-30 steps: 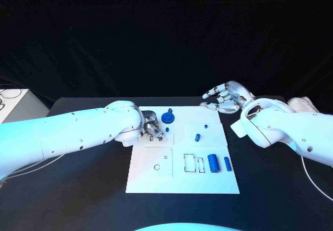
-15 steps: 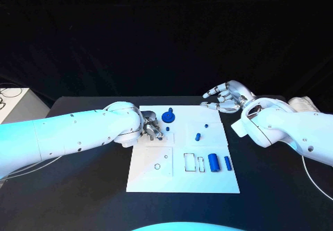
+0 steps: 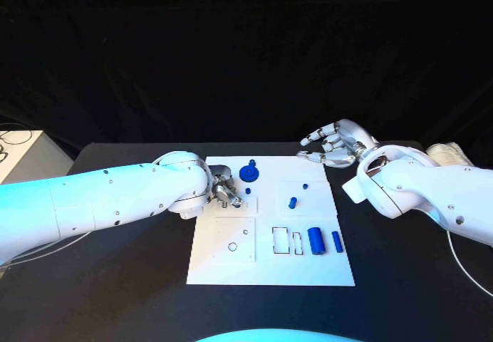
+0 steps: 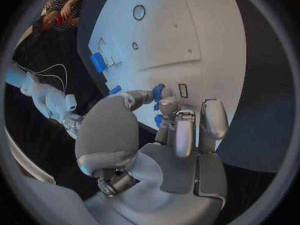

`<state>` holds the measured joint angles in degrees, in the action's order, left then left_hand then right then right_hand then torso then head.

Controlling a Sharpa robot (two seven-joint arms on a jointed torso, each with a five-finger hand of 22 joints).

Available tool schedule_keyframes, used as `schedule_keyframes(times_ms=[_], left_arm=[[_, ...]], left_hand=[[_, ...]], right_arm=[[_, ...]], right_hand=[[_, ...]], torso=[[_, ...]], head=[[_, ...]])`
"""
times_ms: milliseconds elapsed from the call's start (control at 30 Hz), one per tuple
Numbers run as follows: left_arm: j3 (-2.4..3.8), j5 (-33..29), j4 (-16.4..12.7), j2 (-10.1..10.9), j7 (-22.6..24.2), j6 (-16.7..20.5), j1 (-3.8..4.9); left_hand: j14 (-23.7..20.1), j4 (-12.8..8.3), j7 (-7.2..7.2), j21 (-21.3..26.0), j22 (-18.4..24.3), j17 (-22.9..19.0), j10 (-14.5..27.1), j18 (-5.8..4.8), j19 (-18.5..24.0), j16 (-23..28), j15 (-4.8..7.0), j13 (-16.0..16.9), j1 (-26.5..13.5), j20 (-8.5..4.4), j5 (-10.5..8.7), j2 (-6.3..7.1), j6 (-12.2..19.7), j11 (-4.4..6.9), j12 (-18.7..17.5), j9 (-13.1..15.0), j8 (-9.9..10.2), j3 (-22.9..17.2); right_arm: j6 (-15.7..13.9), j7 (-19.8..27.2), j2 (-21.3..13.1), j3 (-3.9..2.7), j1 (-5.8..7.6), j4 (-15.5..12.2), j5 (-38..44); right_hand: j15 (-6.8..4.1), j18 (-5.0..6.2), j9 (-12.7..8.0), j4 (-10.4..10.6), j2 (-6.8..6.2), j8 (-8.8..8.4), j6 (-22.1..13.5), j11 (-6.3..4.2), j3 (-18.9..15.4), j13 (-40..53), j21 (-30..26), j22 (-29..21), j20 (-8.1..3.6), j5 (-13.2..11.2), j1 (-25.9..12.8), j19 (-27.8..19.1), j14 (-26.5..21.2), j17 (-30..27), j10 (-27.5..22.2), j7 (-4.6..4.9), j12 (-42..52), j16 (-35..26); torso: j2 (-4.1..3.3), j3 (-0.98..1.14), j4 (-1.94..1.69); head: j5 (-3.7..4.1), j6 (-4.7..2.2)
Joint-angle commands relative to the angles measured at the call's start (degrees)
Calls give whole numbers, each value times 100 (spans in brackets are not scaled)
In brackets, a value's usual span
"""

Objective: Assemble the parts on the task board

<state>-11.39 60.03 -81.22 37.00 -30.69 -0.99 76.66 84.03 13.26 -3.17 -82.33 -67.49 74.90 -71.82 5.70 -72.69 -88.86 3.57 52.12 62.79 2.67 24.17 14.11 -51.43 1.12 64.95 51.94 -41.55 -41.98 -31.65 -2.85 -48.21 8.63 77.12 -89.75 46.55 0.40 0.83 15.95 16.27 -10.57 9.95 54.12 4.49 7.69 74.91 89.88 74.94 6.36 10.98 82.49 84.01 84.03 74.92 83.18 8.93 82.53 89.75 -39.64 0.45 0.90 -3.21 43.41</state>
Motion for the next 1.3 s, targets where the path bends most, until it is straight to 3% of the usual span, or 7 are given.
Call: schedule_keyframes(times_ms=[33, 900, 1300], left_arm=[[0, 26, -8, -12, 36, -73, -4], [-18, 3, 215, -211, 12, -383, -76], [-21, 31, 236, -212, 3, -521, -82]], left_hand=[[511, -1358, 10, -32, -7, 1293, -31, -74, -44, -35, 48, 5, 20, -6, 29, -56, -37, -3, 16, 7, -15, -1330], [509, -1361, 11, -33, -7, 1290, -34, -74, -45, -33, 51, -2, 9, -11, 35, -56, -46, -1, 9, 8, -9, -1341], [530, -1385, 19, -37, -15, 1339, -72, -76, -54, -51, 57, 34, -12, -19, 86, -42, -71, 7, 33, 14, -5, -1352]], right_arm=[[77, 28, 4, -1, -4, 1, 50], [98, 29, -13, -1, -4, -12, 57], [97, 33, -21, -1, -4, -14, 57]], right_hand=[[-25, -83, 5, 15, 19, 35, -37, -16, 4, 788, 12, 1506, -25, -13, -56, 599, 571, 1415, -36, 12, -26, -15], [-25, -83, 5, 15, 19, 35, -37, -16, 4, 788, 12, 1506, -25, -13, -56, 599, 571, 1415, -36, 12, -26, -15], [-25, -83, 5, 15, 19, 35, -37, -16, 4, 788, 12, 1506, -25, -13, -56, 599, 571, 1415, -36, 12, -26, -15]], torso=[[0, 1, 0], [0, 8, 1], [3, 3, -6]], head=[[7, -6], [36, 100], [34, 102]])
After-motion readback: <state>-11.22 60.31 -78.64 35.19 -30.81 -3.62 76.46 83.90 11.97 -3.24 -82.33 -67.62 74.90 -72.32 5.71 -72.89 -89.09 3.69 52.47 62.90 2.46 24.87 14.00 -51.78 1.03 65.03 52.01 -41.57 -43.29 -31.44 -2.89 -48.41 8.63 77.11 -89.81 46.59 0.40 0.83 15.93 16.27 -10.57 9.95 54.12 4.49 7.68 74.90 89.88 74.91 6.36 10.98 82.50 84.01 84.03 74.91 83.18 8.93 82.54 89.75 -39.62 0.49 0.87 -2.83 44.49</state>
